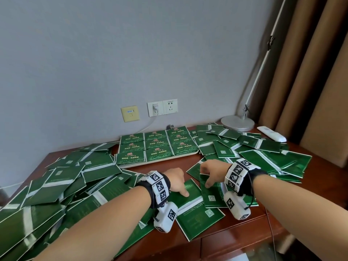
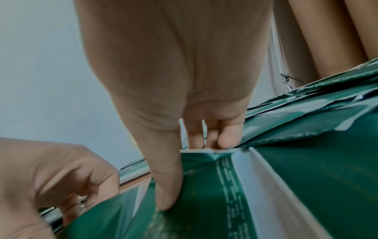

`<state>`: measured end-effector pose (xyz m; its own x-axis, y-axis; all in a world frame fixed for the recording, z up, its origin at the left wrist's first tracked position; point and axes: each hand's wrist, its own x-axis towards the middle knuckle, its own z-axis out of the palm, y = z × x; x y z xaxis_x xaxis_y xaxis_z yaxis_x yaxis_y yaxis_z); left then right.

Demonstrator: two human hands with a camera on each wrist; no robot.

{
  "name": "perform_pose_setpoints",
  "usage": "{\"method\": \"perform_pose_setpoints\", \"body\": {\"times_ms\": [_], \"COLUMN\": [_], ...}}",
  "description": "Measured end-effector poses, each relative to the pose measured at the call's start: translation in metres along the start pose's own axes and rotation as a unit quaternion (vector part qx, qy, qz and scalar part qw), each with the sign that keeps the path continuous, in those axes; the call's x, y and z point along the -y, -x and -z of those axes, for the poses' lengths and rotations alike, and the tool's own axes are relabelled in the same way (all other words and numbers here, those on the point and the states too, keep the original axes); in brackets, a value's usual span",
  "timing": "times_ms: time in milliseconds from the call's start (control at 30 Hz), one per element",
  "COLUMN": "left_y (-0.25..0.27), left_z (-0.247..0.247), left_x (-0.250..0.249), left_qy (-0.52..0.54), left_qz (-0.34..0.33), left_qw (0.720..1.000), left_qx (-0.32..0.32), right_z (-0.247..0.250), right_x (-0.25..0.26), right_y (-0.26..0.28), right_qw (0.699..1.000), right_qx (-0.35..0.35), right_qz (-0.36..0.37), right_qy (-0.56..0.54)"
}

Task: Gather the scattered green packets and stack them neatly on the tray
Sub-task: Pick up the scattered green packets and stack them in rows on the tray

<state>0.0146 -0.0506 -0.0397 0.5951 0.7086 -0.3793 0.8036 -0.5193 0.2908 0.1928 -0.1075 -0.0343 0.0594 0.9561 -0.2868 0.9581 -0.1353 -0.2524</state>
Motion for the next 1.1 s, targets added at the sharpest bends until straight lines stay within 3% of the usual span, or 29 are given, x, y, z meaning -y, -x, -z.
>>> {"method": "perform_pose_setpoints", "body": {"times_ms": [267,767,1100], "left_y": [-0.006,-0.019,-0.013], "left_z": [-0.001,0.035,0.055], "left_x": [-0.007,0.011,0.036], "left_qy": [0.007,0.208,0.075], "left_qz": [-0.005,0.007,0.017], "left_qw": [1.000,0.966,0.974], "left_qx": [-0.020,-0.154,-0.215], "right_z": [0.014,0.023,0.022], "right_x": [-0.012,-0.029,-0.029], "right_y": [0.001,-0.007,-0.012], "right_qw": [0.991,0.935,0.922], "right_qx": [-0.093,-0.178,-0.260], "right_qz": [0.009,-0.039,-0.052], "right_qy": [-0.092,-0.304,-0.281]}}
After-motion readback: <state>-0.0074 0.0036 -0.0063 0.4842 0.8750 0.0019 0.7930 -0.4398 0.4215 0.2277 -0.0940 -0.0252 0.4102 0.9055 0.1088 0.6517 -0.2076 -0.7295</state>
